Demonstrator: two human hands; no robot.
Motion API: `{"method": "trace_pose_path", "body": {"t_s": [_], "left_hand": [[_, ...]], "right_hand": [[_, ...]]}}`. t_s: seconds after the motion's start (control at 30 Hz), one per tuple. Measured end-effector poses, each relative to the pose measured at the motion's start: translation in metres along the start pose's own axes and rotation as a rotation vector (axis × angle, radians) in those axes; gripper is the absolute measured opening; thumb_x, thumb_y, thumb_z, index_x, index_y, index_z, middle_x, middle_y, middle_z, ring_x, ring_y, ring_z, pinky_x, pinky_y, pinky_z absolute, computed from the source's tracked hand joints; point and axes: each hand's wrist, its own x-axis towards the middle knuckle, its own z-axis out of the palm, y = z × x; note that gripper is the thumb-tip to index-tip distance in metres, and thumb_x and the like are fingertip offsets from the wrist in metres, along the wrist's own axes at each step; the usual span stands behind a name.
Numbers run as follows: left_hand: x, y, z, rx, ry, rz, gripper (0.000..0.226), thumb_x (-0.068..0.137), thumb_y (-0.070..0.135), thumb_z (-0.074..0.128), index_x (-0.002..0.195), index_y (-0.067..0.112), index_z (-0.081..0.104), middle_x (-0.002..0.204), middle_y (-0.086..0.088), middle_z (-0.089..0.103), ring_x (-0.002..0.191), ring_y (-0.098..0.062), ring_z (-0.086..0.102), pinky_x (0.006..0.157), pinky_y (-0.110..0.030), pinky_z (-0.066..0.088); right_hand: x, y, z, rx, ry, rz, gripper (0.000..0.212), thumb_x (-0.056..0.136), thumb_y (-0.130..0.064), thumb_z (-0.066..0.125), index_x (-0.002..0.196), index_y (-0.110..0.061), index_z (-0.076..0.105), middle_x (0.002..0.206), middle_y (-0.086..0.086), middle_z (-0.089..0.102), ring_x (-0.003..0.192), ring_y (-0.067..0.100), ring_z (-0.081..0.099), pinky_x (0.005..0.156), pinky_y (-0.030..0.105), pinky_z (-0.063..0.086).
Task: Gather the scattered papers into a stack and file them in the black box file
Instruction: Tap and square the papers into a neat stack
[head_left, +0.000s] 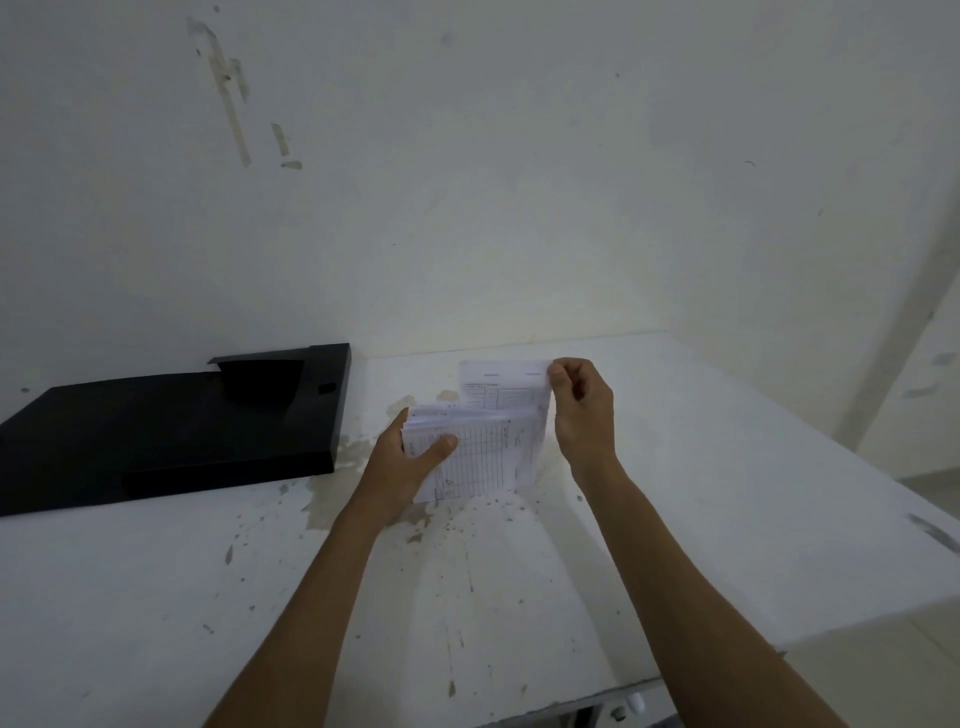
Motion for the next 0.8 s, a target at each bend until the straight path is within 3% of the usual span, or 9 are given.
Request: {"method": "trace_pose_path", "body": {"t_s": [0.17, 0.3, 0.37, 0.43, 0.6, 0.7, 0.8], "left_hand": [[0.002, -0.001, 0.001, 0.039, 0.009, 0.01, 0.032, 0.088, 0.028, 0.07, 0.115, 0.032, 0.055, 0.109, 0.008, 0.067, 0.095, -0.007, 0.068, 0.069, -0.019, 0.057], [0.006, -0.003, 0.004, 0.143, 0.045, -0.001, 0.043, 0.089, 0.035, 0.067, 0.127, 0.03, 0.048, 0.11, 0.011, 0.061, 0.097, -0.008, 0.062, 0.076, -0.018, 0.05], [0.008, -0.006, 0.003, 0.187, 0.062, -0.019, 0.054, 0.088, 0.038, 0.066, 0.136, 0.022, 0.046, 0.118, 0.003, 0.059, 0.102, -0.017, 0.061, 0.084, -0.025, 0.05], [0.01, -0.007, 0.001, 0.206, 0.054, -0.025, 0.053, 0.088, 0.041, 0.066, 0.133, 0.022, 0.046, 0.12, -0.002, 0.059, 0.101, -0.021, 0.062, 0.083, -0.029, 0.052], [0.012, -0.009, -0.003, 0.188, 0.01, -0.02, 0.052, 0.077, 0.055, 0.064, 0.121, 0.031, 0.049, 0.116, -0.003, 0.063, 0.099, -0.022, 0.067, 0.081, -0.033, 0.059], [0.011, -0.006, -0.002, 0.175, 0.013, -0.032, 0.046, 0.074, 0.057, 0.062, 0.114, 0.038, 0.049, 0.114, -0.004, 0.064, 0.098, -0.025, 0.068, 0.082, -0.034, 0.059], [0.011, -0.004, 0.001, 0.203, 0.023, -0.042, 0.065, 0.077, 0.057, 0.062, 0.132, 0.026, 0.046, 0.119, -0.007, 0.062, 0.099, -0.024, 0.065, 0.082, -0.031, 0.057]], "right_hand": [[0.0, -0.01, 0.014, -0.271, -0.189, -0.278, 0.006, 0.099, -0.028, 0.059, 0.095, -0.029, 0.064, 0.098, -0.009, 0.063, 0.092, 0.013, 0.057, 0.081, 0.029, 0.044], [-0.005, -0.026, 0.027, -0.477, -0.323, -0.476, 0.012, 0.1, -0.028, 0.057, 0.099, -0.025, 0.069, 0.096, -0.012, 0.07, 0.091, 0.011, 0.055, 0.086, 0.03, 0.032], [-0.003, -0.032, 0.03, -0.572, -0.329, -0.586, 0.013, 0.1, -0.026, 0.056, 0.099, -0.024, 0.069, 0.091, -0.012, 0.07, 0.088, 0.013, 0.054, 0.085, 0.03, 0.03], [0.003, -0.035, 0.029, -0.644, -0.318, -0.65, 0.012, 0.1, -0.026, 0.056, 0.098, -0.023, 0.068, 0.089, -0.01, 0.069, 0.088, 0.016, 0.052, 0.085, 0.03, 0.031], [0.019, -0.037, 0.02, -0.713, -0.338, -0.656, 0.014, 0.1, -0.026, 0.057, 0.101, -0.022, 0.07, 0.09, -0.006, 0.07, 0.09, 0.019, 0.052, 0.087, 0.032, 0.031], [0.015, -0.034, 0.025, -0.7, -0.452, -0.603, 0.013, 0.1, -0.029, 0.057, 0.1, -0.027, 0.07, 0.092, -0.008, 0.069, 0.091, 0.016, 0.055, 0.086, 0.033, 0.032], [0.009, -0.025, 0.033, -0.611, -0.528, -0.475, 0.016, 0.099, -0.036, 0.056, 0.101, -0.033, 0.072, 0.1, -0.011, 0.07, 0.098, 0.013, 0.055, 0.088, 0.034, 0.031]]}}
